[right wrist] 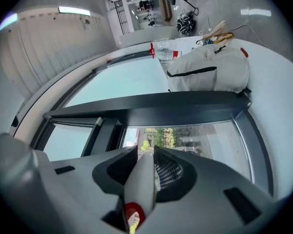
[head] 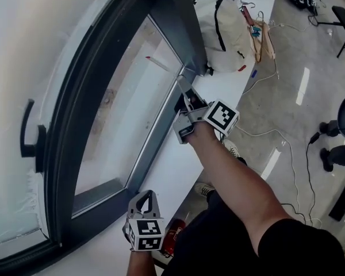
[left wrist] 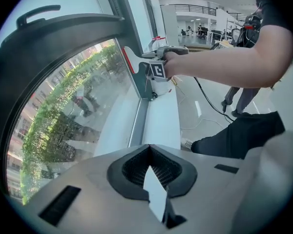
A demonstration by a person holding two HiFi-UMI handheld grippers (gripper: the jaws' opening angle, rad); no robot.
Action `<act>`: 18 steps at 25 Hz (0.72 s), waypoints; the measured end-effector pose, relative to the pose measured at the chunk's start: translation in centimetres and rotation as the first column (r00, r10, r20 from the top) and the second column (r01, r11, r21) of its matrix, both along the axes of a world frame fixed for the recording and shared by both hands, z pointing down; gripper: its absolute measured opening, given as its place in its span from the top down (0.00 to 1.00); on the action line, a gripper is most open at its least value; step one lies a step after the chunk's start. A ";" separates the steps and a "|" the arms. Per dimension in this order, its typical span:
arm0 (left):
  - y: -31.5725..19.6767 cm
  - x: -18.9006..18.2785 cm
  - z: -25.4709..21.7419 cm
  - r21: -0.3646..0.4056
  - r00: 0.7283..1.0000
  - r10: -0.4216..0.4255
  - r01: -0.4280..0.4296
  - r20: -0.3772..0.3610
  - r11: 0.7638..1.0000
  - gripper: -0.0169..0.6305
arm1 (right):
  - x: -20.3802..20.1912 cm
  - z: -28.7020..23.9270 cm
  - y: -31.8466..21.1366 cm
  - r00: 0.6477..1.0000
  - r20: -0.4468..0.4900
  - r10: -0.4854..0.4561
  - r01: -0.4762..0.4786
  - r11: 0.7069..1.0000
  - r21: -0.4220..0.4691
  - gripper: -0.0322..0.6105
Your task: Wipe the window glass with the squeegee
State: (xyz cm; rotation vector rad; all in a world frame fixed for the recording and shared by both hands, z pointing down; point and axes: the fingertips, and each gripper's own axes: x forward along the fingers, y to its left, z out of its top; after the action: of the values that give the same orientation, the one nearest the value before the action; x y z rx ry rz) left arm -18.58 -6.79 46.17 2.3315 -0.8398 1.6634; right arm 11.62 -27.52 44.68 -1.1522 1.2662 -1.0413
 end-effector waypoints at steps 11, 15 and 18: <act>-3.2 4.0 -0.3 0.018 0.999 -0.033 0.032 0.040 0.999 0.97 | 7.3 2.4 -7.8 0.997 0.057 0.045 -0.043 0.998 -0.037 0.81; -4.5 5.1 -0.5 0.022 0.998 -0.054 0.053 0.043 0.998 0.97 | 8.4 3.5 -9.4 0.996 0.080 0.050 -0.046 0.998 -0.044 0.81; -4.7 5.9 -0.4 0.017 0.997 -0.058 0.058 0.044 0.998 0.97 | 8.6 3.8 -10.3 0.996 0.082 0.036 -0.033 0.999 -0.042 0.81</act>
State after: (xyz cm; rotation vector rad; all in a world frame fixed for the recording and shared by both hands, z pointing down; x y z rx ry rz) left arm -12.70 -11.49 45.77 2.2649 -0.9226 1.6975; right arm 20.23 -37.81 48.50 -1.1462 1.1609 -1.0826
